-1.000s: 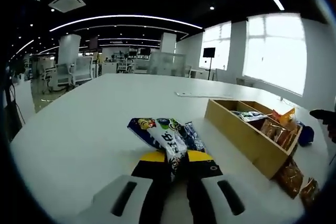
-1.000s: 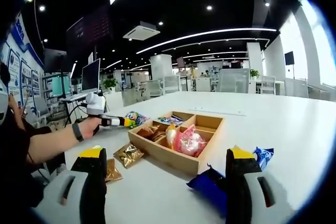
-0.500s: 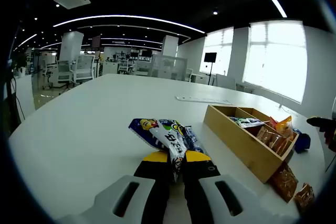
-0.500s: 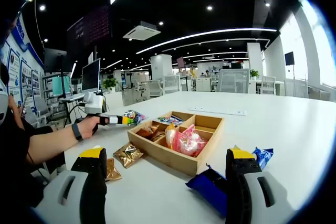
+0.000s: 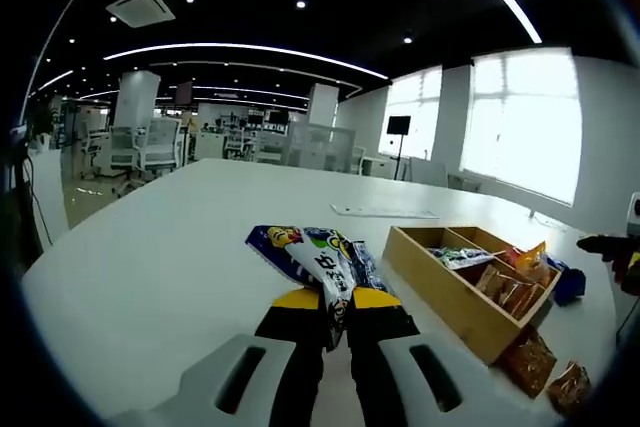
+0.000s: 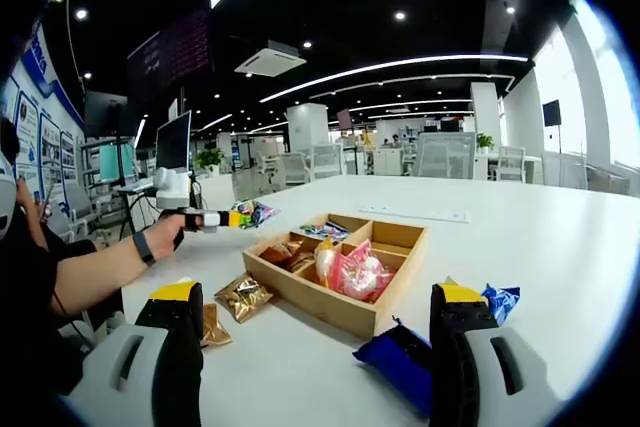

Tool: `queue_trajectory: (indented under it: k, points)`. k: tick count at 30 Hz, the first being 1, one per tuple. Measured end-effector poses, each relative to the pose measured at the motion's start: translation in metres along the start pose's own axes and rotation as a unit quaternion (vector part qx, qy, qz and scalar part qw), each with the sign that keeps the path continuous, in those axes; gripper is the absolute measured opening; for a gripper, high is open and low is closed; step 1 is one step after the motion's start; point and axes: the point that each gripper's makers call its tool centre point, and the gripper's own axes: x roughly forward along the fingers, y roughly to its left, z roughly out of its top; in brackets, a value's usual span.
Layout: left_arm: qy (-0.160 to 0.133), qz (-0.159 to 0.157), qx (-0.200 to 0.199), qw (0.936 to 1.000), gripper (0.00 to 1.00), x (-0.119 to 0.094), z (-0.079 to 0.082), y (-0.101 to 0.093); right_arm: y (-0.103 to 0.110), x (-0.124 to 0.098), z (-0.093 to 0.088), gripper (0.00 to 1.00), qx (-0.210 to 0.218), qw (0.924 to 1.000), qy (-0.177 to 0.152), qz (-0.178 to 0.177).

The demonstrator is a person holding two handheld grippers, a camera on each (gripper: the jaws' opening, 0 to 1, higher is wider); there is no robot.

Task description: Pick up the scattered marshmallows, QQ candies, Oreo cookies, and mixed nuts on the table and sort them into separate containers

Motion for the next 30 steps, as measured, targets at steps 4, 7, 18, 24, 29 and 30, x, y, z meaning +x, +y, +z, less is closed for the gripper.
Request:
queue_trajectory:
  k: [4, 7, 18, 24, 29, 30]
  points:
    - [-0.003, -0.006, 0.002, 1.0000, 0.12, 0.007, 0.005, 0.000, -0.002, -0.004, 0.001, 0.90, 0.000, 1.0000, -0.002, -0.006]
    - [-0.001, -0.013, 0.004, 0.9999, 0.12, 0.010, 0.008, -0.005, -0.003, -0.005, 0.000, 0.90, 0.000, 1.0000, -0.001, -0.008]
    - [-0.002, -0.048, 0.004, 0.9988, 0.12, 0.021, 0.025, -0.034, -0.007, -0.010, -0.001, 0.90, 0.002, 0.9999, -0.005, -0.013]
    - [0.010, -0.074, 0.004, 0.9972, 0.12, 0.033, 0.027, -0.062, -0.009, -0.013, -0.002, 0.90, 0.006, 0.9998, -0.007, -0.015]
    - [0.025, -0.089, 0.003, 0.9957, 0.12, 0.047, 0.026, -0.087, -0.009, -0.013, -0.001, 0.90, 0.004, 0.9999, -0.007, -0.014]
    - [0.032, -0.088, 0.000, 0.9956, 0.12, 0.050, 0.025, -0.091, -0.009, -0.014, -0.001, 0.90, 0.004, 0.9999, -0.007, -0.014]
